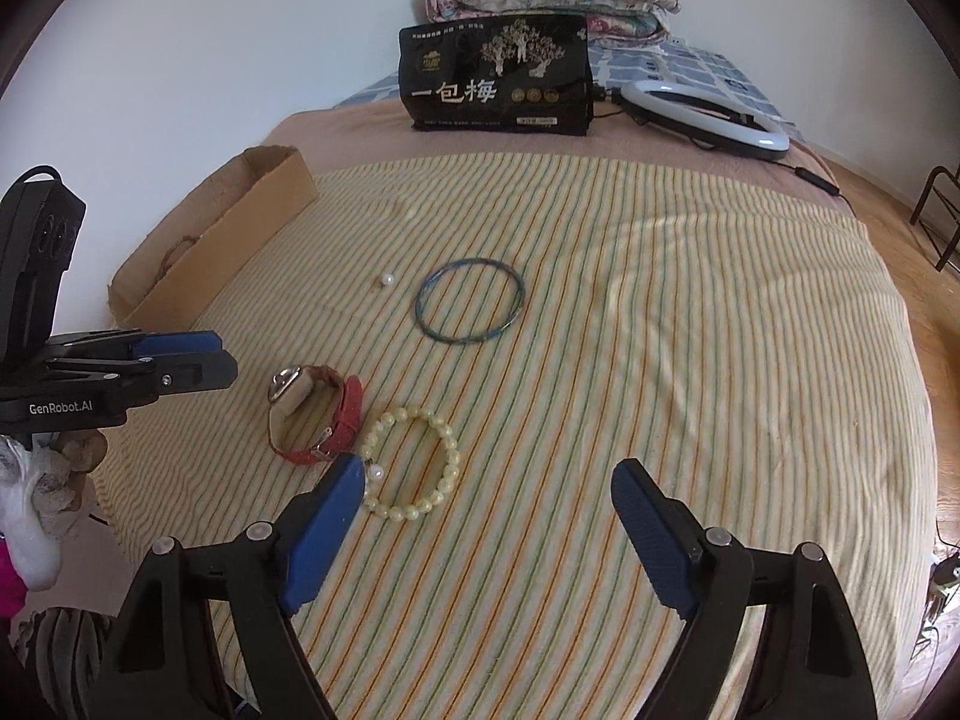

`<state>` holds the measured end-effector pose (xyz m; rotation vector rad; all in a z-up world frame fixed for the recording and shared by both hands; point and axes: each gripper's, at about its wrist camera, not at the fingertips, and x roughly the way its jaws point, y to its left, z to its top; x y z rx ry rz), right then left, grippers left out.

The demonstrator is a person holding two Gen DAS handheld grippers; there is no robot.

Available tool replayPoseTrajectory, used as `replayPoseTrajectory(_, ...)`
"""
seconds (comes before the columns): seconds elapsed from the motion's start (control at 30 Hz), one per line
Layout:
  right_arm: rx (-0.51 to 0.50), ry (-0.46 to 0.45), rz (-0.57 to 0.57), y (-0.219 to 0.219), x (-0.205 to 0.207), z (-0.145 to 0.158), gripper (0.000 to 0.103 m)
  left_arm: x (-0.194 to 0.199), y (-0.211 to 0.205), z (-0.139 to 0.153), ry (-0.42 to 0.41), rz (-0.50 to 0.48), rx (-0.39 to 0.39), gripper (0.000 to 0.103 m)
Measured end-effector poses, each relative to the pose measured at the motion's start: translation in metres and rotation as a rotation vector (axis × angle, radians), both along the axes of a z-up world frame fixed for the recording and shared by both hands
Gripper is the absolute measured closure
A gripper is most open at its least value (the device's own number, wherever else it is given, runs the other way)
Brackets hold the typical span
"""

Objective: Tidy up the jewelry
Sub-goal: 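Move left tool to the red-strap watch while right tool approaches the cream bracelet, then close left tool on the watch while right tool grasps the cream bead bracelet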

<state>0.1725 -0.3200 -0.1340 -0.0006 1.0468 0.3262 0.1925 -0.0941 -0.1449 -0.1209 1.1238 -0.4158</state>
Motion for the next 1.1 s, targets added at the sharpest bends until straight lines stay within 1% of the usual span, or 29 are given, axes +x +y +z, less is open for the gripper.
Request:
replayPoseTrajectory(0.13, 0.01, 0.039, 0.005, 0.003, 0.005, -0.017, 0.031, 0.001, -0.01, -0.008, 0.006, -0.031, 0.029, 0.053)
replayPoseTrajectory(0.2, 0.02, 0.058, 0.003, 0.003, 0.007, -0.023, 0.042, 0.003, -0.013, -0.011, 0.009, -0.039, 0.039, 0.055)
replayPoseTrajectory(0.27, 0.027, 0.073, 0.006, 0.004, 0.009, -0.028, 0.046, 0.003, -0.016, -0.014, 0.013, -0.044, 0.052, 0.059)
replayPoseTrajectory(0.33, 0.023, 0.081, 0.01, 0.007, 0.01, -0.031, 0.048, 0.004, -0.018, -0.017, 0.016, -0.049, 0.063, 0.059)
replayPoseTrajectory(0.47, 0.021, 0.095, 0.02, 0.01, 0.012, -0.035, 0.058, 0.004, -0.022, -0.023, 0.023, -0.062, 0.079, 0.059)
replayPoseTrajectory(0.53, 0.017, 0.096, 0.024, 0.012, 0.013, -0.036, 0.061, 0.005, -0.024, -0.026, 0.024, -0.064, 0.087, 0.059)
replayPoseTrajectory(0.6, 0.011, 0.094, 0.03, 0.015, 0.014, -0.036, 0.064, 0.006, -0.024, -0.029, 0.028, -0.066, 0.094, 0.067)
replayPoseTrajectory(0.7, -0.004, 0.093, 0.044, 0.02, 0.016, -0.036, 0.066, 0.007, -0.025, -0.032, 0.034, -0.065, 0.101, 0.068)
replayPoseTrajectory(0.73, -0.012, 0.093, 0.05, 0.022, 0.017, -0.036, 0.067, 0.008, -0.025, -0.033, 0.035, -0.064, 0.102, 0.07)
replayPoseTrajectory(0.77, -0.023, 0.092, 0.056, 0.025, 0.017, -0.037, 0.068, 0.008, -0.025, -0.034, 0.037, -0.06, 0.106, 0.077)
replayPoseTrajectory(0.8, -0.035, 0.092, 0.061, 0.027, 0.018, -0.037, 0.07, 0.01, -0.025, -0.035, 0.039, -0.058, 0.108, 0.079)
replayPoseTrajectory(0.83, -0.046, 0.093, 0.065, 0.03, 0.018, -0.038, 0.071, 0.01, -0.025, -0.036, 0.04, -0.055, 0.108, 0.079)
replayPoseTrajectory(0.87, -0.053, 0.094, 0.067, 0.031, 0.019, -0.039, 0.073, 0.01, -0.025, -0.036, 0.041, -0.053, 0.108, 0.081)
replayPoseTrajectory(0.93, -0.064, 0.098, 0.066, 0.034, 0.02, -0.041, 0.078, 0.01, -0.024, -0.037, 0.039, -0.049, 0.112, 0.088)
replayPoseTrajectory(0.97, -0.068, 0.097, 0.067, 0.034, 0.021, -0.041, 0.082, 0.01, -0.024, -0.037, 0.037, -0.048, 0.116, 0.091)
replayPoseTrajectory(1.03, -0.076, 0.097, 0.065, 0.035, 0.022, -0.041, 0.086, 0.011, -0.024, -0.038, 0.036, -0.049, 0.117, 0.092)
replayPoseTrajectory(1.1, -0.077, 0.096, 0.062, 0.035, 0.022, -0.042, 0.094, 0.012, -0.025, -0.038, 0.035, -0.044, 0.117, 0.092)
